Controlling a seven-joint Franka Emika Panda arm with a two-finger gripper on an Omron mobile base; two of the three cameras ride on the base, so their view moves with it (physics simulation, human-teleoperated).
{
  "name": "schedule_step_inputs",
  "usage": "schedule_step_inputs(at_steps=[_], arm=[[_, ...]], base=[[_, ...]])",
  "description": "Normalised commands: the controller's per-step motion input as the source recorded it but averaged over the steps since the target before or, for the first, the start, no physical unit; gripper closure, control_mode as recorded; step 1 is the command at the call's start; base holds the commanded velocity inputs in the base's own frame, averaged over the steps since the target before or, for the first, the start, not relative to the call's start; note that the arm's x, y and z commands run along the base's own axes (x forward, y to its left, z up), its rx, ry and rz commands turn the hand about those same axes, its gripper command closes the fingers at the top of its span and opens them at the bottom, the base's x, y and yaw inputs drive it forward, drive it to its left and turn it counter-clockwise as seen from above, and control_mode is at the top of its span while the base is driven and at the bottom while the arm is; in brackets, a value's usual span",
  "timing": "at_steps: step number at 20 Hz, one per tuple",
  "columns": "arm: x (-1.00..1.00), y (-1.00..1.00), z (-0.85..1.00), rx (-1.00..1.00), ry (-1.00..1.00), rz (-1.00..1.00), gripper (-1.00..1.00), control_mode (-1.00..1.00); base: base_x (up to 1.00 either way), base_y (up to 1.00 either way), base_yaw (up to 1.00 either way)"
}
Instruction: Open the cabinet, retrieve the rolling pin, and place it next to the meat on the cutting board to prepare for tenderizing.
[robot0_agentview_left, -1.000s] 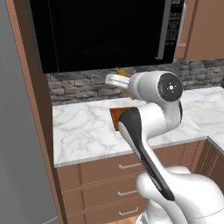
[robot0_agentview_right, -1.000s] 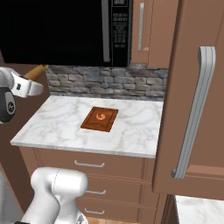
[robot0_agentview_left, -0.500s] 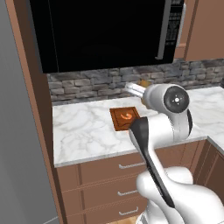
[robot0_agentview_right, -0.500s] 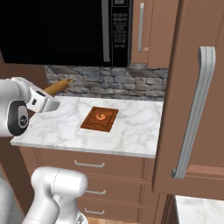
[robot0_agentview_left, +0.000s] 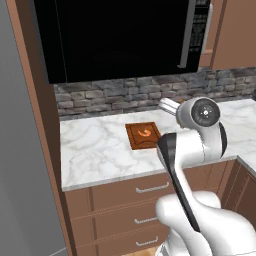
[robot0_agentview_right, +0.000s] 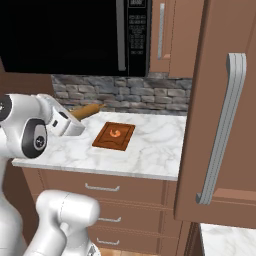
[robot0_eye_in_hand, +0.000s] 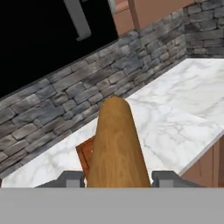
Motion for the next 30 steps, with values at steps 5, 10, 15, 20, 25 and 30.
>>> schedule_step_inputs(at_steps=[5, 10, 15, 20, 25, 30], arm=[[0.28, -0.12, -0.19, 0.0, 0.09, -0.1, 1.0, -1.0], [0.38, 0.0, -0.3, 0.0, 0.01, -0.02, 1.0, -1.0], [0.44, 0.0, -0.32, 0.0, 0.0, 0.0, 1.0, -1.0], [0.5, -0.02, -0.31, 0.0, 0.0, 0.0, 1.0, -1.0], [0.5, -0.08, -0.29, 0.0, 0.01, 0.0, 1.0, -1.0], [0.48, -0.11, -0.31, 0.0, 0.04, 0.02, 1.0, -1.0]], base=[[0.0, 0.0, 0.0], [0.0, 0.0, 0.0], [0.0, 0.0, 0.0], [0.0, 0.0, 0.0], [0.0, 0.0, 0.0], [0.0, 0.0, 0.0]])
